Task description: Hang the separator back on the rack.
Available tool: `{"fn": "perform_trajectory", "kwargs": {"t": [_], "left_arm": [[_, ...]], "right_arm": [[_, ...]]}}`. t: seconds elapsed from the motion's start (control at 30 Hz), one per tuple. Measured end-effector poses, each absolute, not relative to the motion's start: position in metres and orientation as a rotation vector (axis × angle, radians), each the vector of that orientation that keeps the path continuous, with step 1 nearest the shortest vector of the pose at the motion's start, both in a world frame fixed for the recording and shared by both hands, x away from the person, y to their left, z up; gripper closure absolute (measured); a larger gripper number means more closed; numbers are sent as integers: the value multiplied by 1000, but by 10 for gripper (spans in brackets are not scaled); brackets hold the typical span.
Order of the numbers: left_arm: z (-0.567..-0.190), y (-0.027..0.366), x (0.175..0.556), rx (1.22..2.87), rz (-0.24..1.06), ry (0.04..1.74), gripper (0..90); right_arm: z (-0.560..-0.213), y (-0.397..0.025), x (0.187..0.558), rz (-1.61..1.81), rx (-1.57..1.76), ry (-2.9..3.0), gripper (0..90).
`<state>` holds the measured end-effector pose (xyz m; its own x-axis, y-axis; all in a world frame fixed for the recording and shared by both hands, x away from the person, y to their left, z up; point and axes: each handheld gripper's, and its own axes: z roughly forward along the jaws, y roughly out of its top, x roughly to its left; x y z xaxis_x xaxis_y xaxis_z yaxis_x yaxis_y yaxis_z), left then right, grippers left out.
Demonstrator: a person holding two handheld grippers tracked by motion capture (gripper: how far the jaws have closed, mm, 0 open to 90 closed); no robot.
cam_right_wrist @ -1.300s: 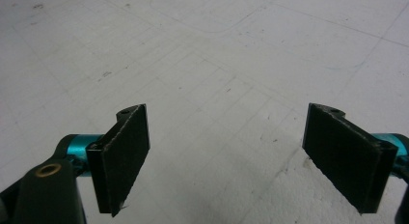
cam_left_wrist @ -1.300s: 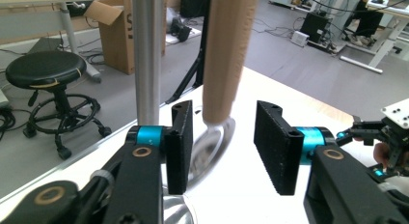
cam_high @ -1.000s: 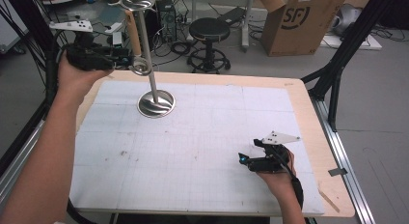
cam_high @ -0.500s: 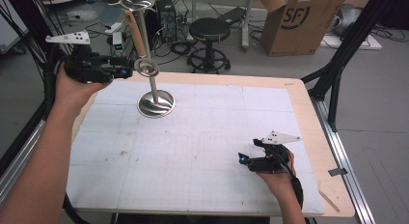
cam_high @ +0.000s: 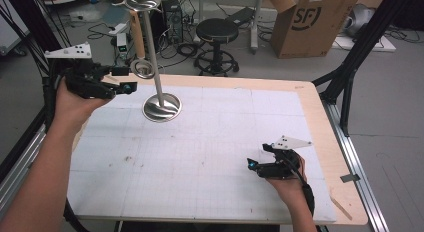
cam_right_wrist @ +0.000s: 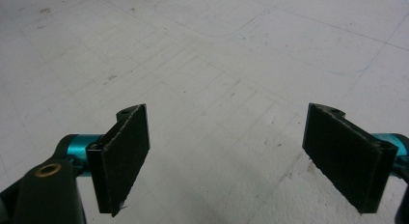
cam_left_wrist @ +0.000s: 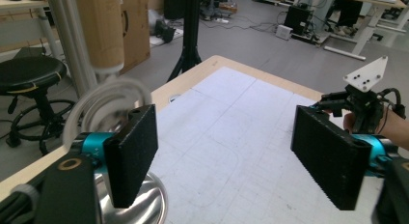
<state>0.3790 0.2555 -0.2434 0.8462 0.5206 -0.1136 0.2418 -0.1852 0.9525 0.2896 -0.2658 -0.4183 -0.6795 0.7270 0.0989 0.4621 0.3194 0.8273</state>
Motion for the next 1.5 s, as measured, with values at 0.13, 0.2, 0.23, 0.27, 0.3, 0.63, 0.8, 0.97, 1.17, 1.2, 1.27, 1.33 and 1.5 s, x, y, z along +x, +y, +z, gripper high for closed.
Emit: {"fn": "perform_trajectory", "kwargs": {"t": [0.13, 0.2, 0.23, 0.27, 0.3, 0.63, 0.8, 0.97, 1.17, 1.2, 1.27, 1.33, 1.5], "left_arm": [[-251, 253, 373, 1773, 268, 580, 220], [-256, 251, 370, 1772, 266, 574, 213], [-258, 251, 369, 1772, 262, 573, 205], [-261, 251, 368, 1771, 260, 570, 200], [-264, 250, 366, 1771, 256, 572, 199], [-290, 251, 349, 1751, 256, 559, 173], [-305, 250, 342, 1747, 236, 561, 164], [-318, 249, 335, 1736, 223, 545, 143], [-326, 247, 328, 1735, 212, 525, 135], [-328, 246, 327, 1738, 211, 528, 135], [-332, 246, 327, 1729, 200, 536, 132], [-336, 246, 325, 1731, 193, 542, 131], [-346, 246, 323, 1741, 207, 560, 127]], "right_arm": [[-418, -266, 290, 1292, 1072, 2302, 161], [-418, -266, 289, 1296, 1070, 2298, 160], [-418, -266, 289, 1298, 1076, 2297, 160], [-418, -266, 289, 1301, 1073, 2294, 161], [-417, -267, 289, 1304, 1072, 2292, 161], [-417, -266, 289, 1302, 1073, 2293, 161], [-417, -267, 290, 1306, 1070, 2293, 160], [-417, -266, 289, 1305, 1064, 2295, 161], [-417, -266, 289, 1301, 1065, 2300, 161], [-417, -266, 289, 1299, 1064, 2300, 160], [-417, -266, 289, 1301, 1063, 2301, 161], [-417, -266, 289, 1296, 1061, 2300, 160], [-418, -267, 288, 1302, 1063, 2302, 161]]}}
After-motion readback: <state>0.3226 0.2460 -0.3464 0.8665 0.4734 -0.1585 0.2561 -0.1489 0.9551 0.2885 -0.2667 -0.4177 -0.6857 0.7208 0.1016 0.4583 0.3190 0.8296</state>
